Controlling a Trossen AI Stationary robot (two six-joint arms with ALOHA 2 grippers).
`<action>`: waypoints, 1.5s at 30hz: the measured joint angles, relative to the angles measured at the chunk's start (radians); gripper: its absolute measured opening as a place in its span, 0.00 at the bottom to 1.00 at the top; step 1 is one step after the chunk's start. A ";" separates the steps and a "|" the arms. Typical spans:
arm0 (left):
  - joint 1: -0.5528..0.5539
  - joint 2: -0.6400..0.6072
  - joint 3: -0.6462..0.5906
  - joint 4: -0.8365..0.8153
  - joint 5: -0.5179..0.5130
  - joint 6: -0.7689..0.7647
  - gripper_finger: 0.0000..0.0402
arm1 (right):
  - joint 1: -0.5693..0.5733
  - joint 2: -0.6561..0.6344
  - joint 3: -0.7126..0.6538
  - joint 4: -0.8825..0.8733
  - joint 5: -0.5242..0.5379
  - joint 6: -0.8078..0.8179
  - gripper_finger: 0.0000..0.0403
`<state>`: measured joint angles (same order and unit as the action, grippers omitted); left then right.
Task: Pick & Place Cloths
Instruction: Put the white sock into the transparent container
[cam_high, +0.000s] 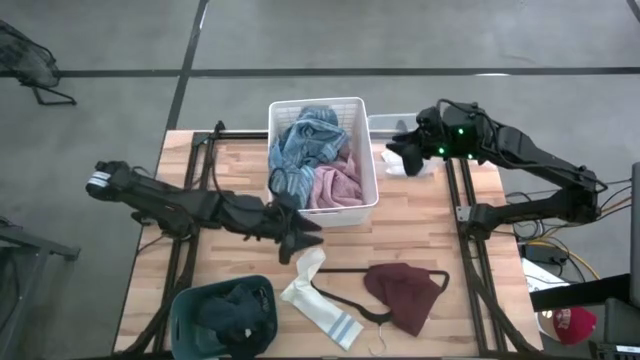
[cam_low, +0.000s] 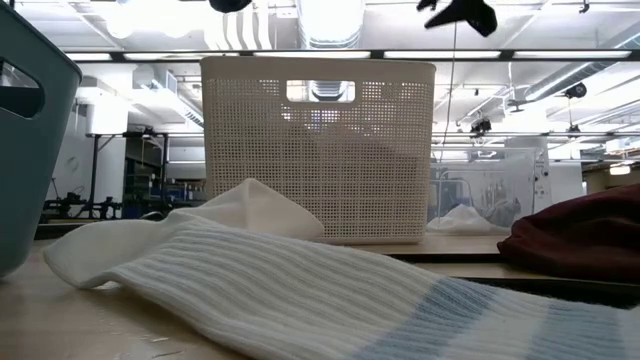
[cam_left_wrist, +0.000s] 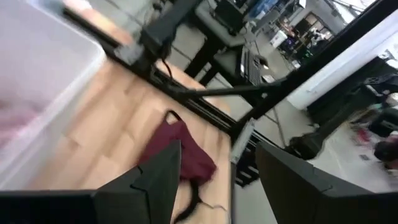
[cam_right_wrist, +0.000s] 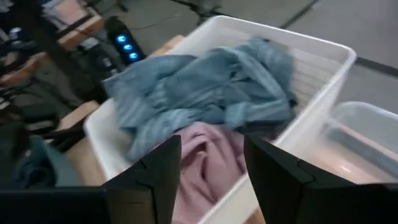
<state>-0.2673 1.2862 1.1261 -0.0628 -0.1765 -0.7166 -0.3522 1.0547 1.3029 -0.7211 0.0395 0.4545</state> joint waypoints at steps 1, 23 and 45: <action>-0.012 0.012 0.002 -0.001 0.011 -0.029 0.53 | 0.015 -0.002 0.000 0.001 0.000 0.000 0.41; -0.154 0.355 -0.001 -0.278 -0.001 -0.387 0.53 | 0.211 -0.038 0.000 0.000 -0.008 0.019 0.25; -0.149 0.409 0.019 -0.451 -0.026 -0.502 0.49 | 0.211 -0.046 0.000 0.003 -0.040 -0.001 0.10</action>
<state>-0.4167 1.6950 1.1455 -0.5134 -0.2023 -1.2187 -0.1413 1.0089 1.3029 -0.7185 -0.0005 0.4539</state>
